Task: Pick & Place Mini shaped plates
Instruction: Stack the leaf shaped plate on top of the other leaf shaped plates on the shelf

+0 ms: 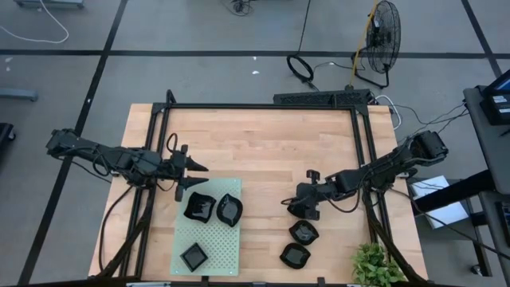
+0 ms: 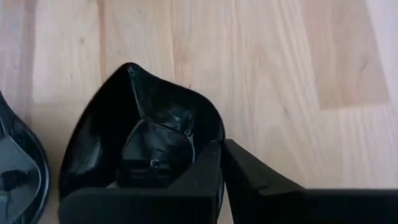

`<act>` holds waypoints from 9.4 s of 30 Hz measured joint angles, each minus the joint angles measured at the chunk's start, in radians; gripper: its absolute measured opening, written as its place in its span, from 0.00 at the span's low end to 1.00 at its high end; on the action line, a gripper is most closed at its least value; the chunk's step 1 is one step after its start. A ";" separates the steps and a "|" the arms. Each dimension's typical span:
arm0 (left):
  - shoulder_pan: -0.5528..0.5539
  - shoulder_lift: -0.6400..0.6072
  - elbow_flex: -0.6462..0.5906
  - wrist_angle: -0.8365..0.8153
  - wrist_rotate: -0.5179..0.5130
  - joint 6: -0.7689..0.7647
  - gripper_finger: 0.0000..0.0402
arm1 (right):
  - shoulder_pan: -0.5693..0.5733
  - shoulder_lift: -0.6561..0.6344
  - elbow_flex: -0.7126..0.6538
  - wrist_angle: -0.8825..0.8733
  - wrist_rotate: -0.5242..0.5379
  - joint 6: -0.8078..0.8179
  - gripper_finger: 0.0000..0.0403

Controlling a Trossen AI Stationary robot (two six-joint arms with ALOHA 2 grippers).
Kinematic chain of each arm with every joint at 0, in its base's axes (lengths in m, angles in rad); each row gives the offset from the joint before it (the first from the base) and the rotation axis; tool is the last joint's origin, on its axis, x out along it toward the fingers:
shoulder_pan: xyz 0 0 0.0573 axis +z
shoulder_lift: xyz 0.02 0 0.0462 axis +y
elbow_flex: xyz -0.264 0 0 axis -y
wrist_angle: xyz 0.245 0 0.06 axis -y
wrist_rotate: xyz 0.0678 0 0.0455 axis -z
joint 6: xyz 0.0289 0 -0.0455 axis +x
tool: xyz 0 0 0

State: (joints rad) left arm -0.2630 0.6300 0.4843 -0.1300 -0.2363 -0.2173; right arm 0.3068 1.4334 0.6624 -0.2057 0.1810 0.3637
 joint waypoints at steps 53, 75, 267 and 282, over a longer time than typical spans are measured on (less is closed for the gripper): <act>0.000 0.001 0.001 0.047 -0.001 0.004 0.42 | -0.065 0.154 0.198 1.246 0.130 -0.852 0.00; 0.001 0.250 0.002 0.560 -0.291 0.167 0.42 | -0.256 0.248 0.204 1.430 0.237 -0.760 0.00; -0.214 0.284 0.390 -0.506 -0.475 -0.125 0.50 | 0.058 0.089 0.050 0.469 0.841 -0.044 0.00; -0.062 0.560 0.390 -0.094 -0.499 -0.040 0.50 | -0.262 0.140 0.049 1.148 0.498 -0.516 0.00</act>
State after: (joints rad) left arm -0.3252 1.1903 0.8742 -0.2240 -0.7352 -0.2569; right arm 0.0447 1.5739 0.7117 0.9427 0.6786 -0.1519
